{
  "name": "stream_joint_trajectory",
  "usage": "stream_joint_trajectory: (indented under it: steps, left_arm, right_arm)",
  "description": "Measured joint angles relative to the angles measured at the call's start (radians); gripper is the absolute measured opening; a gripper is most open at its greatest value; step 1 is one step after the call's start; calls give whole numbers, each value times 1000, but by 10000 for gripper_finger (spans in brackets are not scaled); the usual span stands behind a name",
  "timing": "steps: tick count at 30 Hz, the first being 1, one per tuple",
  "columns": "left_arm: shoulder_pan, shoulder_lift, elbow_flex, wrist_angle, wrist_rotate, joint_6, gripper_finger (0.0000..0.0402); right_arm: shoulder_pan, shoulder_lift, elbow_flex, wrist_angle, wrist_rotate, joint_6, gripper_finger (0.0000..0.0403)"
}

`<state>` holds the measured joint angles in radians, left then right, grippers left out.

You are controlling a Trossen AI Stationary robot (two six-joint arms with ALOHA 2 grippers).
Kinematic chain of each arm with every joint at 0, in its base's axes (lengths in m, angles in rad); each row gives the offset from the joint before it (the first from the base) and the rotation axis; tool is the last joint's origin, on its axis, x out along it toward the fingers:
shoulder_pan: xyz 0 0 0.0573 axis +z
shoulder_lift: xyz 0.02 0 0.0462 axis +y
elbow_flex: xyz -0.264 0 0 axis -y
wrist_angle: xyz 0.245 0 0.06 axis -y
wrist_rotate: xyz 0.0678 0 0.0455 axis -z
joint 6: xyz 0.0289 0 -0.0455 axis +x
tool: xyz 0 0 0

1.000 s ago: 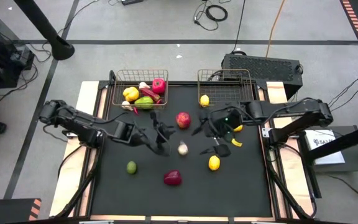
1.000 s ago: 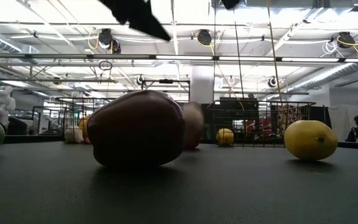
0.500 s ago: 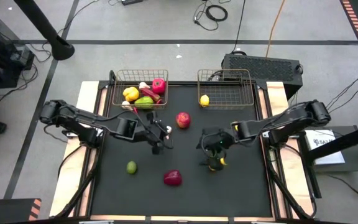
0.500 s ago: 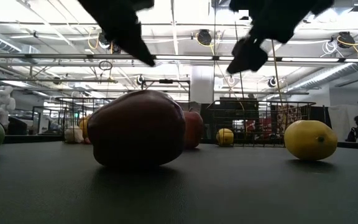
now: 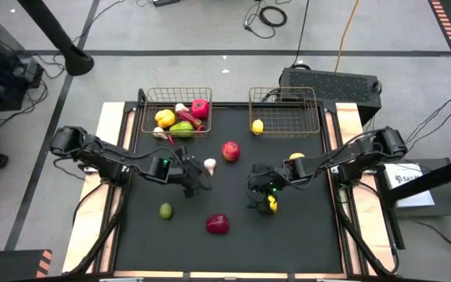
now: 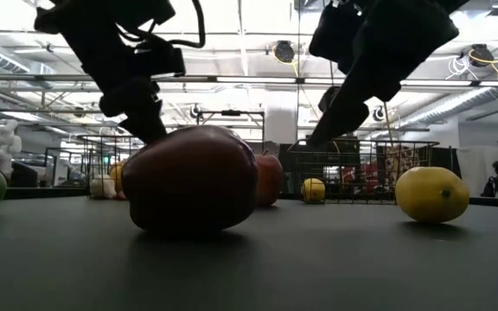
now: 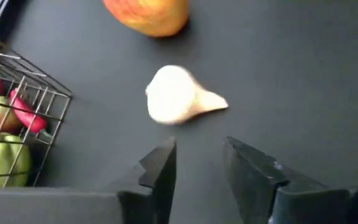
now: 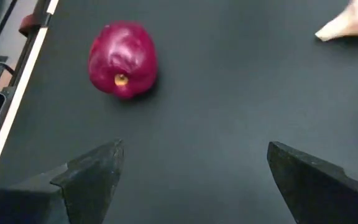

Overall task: Sort produce into baskets
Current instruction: Put the garlic into the left wire basket

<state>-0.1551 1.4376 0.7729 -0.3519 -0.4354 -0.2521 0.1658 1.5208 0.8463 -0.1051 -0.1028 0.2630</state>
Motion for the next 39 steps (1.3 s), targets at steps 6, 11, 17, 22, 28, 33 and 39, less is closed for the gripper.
stream_joint_trajectory:
  steps: [6,11,17,22,28,33,39]
  left_arm:
    - [38,29,-59,164,-14,173,183]
    - [67,68,-67,276,-10,130,194]
    - [71,119,-67,340,-17,-42,195]
    - [29,207,-67,382,-15,-81,195]
    - [-5,286,-67,458,-63,-106,195]
    - [9,314,-66,496,-63,-202,195]
    - [24,350,-66,549,-63,-289,195]
  right_arm:
    - [0,0,0,44,0,-20,384]
    - [0,0,1,45,1,-21,384]
    - [0,0,1,47,3,-39,384]
    - [0,0,1,47,3,-39,384]
    - [0,0,1,43,3,-39,384]
    - [0,0,1,44,3,-40,384]
    - [0,0,1,45,3,-40,384]
